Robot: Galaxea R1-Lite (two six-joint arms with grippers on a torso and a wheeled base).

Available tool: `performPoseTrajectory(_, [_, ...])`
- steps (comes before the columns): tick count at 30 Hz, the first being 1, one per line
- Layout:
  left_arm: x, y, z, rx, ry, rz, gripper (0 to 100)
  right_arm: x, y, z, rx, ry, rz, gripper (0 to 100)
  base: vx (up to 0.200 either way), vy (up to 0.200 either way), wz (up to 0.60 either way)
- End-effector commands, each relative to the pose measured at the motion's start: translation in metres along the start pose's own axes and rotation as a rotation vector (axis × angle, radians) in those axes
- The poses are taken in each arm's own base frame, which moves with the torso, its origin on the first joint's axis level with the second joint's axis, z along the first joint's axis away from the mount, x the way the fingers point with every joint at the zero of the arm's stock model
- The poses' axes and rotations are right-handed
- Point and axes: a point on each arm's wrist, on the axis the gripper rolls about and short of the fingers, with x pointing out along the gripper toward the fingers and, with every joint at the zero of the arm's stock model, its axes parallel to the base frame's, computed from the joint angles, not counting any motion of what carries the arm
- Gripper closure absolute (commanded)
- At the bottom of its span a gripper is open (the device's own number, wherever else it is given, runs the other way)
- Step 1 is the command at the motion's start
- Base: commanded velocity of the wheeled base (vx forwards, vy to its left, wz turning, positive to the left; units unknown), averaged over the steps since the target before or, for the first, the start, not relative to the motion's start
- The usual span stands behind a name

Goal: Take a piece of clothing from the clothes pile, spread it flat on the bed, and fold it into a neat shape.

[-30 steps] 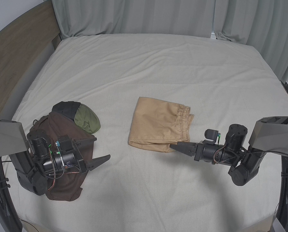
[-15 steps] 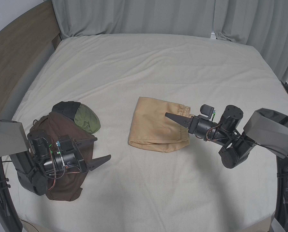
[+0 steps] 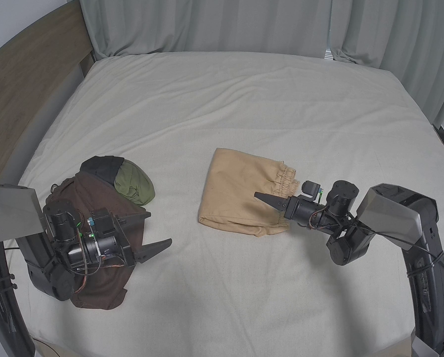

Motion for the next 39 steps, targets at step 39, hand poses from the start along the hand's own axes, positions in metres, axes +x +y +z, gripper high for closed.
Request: performPoseTrajectory(39, [-0.039,-0.095,0.080,-0.039,-0.140,-0.301,0,-0.146,0.169,0.081,-0.510,-0.115,-0.116,0,0.000,0.000,0.00])
